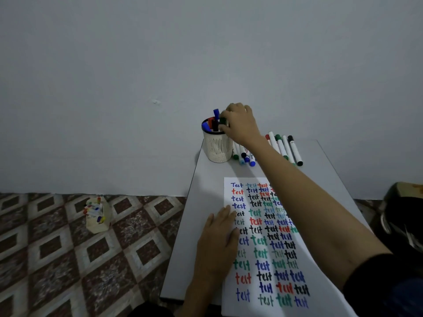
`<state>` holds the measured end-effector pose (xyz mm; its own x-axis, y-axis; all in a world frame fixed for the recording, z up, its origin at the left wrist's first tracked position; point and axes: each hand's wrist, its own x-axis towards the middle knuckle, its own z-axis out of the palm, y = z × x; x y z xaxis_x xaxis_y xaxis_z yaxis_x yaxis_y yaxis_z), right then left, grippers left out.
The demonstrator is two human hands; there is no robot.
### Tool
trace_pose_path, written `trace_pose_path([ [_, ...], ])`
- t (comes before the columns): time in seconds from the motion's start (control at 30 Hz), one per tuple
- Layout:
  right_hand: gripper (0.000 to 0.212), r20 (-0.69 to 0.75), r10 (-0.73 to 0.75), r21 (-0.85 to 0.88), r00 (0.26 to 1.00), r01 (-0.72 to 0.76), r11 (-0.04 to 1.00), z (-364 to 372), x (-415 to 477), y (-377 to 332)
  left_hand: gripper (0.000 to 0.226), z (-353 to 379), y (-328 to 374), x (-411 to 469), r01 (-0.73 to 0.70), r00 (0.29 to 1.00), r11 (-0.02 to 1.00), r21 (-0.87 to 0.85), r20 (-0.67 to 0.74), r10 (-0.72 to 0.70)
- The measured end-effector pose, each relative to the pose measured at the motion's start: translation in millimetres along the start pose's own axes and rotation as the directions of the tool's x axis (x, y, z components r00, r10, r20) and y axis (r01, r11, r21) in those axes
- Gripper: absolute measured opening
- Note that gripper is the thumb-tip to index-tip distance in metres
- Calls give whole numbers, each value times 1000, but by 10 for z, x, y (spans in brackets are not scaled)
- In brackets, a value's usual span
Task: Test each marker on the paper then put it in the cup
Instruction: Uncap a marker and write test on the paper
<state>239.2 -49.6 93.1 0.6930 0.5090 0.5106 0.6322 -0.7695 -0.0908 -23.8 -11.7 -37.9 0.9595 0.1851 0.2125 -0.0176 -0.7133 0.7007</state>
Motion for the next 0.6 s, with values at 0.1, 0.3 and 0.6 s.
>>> trace_pose_path([
  [0.1,44,-84,6,150,996,6,989,1,-100,115,47,1,-5,5,-3,1000,1000,-4,4,3],
  [0.3,59,-66,463,271,884,-431,861,-108,-589,730,58,28,-57,14,-21,1000,1000,21,17,21],
  [0.6,46,346,541,44,766,-589,807,-35,-1480,1495,43,2,-19,10,-22,1000,1000,0,-10,22],
])
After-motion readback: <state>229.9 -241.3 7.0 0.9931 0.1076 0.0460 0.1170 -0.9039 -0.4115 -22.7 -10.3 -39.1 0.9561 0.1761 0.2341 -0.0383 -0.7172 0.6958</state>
